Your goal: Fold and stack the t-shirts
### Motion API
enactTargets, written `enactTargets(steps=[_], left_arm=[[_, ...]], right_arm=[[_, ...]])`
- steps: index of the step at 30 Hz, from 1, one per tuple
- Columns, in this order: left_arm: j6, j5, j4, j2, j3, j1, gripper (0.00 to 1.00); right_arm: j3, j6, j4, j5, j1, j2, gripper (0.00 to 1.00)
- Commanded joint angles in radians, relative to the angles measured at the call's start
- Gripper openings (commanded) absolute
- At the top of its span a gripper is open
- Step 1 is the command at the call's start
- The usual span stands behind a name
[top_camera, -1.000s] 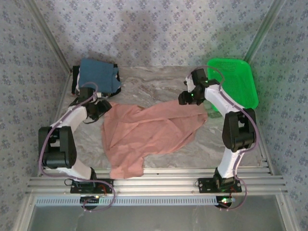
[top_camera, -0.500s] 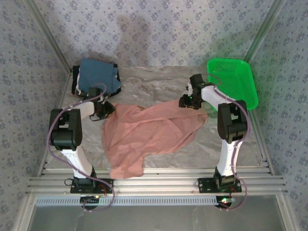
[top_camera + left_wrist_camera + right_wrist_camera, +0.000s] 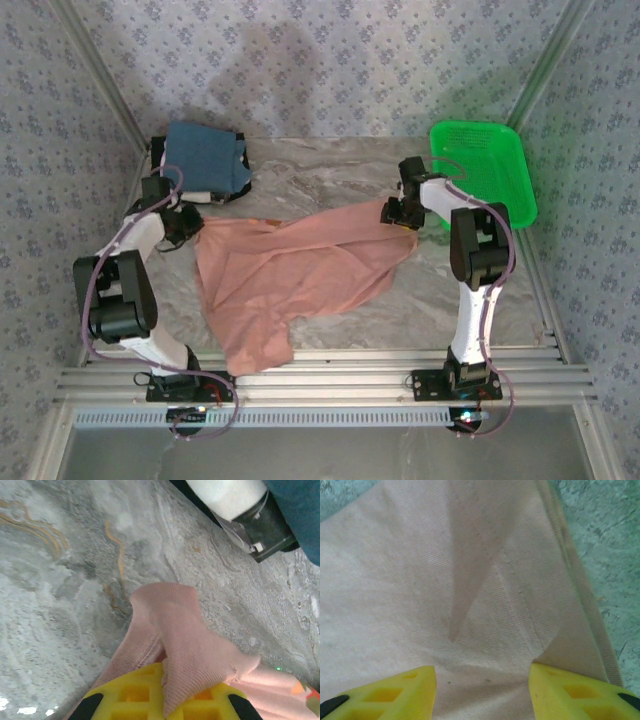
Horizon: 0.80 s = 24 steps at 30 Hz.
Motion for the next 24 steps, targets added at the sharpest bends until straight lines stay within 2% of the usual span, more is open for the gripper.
enactTargets(steps=[1, 8, 9, 11, 12, 16, 18, 21, 24], left_arm=[[0.042, 0.025, -0.060, 0.055, 0.030, 0.005, 0.05], [0.048, -0.046, -0.096, 0.135, 0.114, 0.016, 0.07], [0.044, -0.050, -0.099, 0.137, 0.127, 0.023, 0.11], [0.041, -0.035, -0.113, 0.142, 0.157, 0.035, 0.25], [0.044, -0.028, -0.126, 0.138, 0.175, 0.035, 0.27], [0.018, -0.003, -0.181, 0.037, 0.201, 0.003, 0.46], [0.010, -0.025, -0.224, -0.049, 0.190, -0.040, 0.52], [-0.002, 0.025, -0.235, -0.160, 0.119, -0.106, 0.60], [0.030, 0.082, -0.259, -0.202, 0.043, -0.152, 0.61]], right_arm=[[0.046, 0.027, -0.001, 0.043, -0.006, 0.044, 0.54], [0.068, 0.028, -0.013, 0.058, -0.012, 0.040, 0.54], [0.071, 0.027, -0.016, 0.060, -0.017, 0.037, 0.54], [0.081, 0.027, -0.023, 0.060, -0.022, 0.033, 0.54], [0.086, 0.027, -0.021, 0.060, -0.023, 0.026, 0.54], [0.082, -0.017, 0.026, 0.015, -0.006, -0.035, 0.55], [0.075, -0.034, 0.027, -0.026, 0.005, -0.070, 0.56], [0.035, -0.072, 0.061, -0.102, 0.027, -0.149, 0.58], [-0.056, -0.100, 0.148, -0.174, 0.056, -0.281, 0.62]])
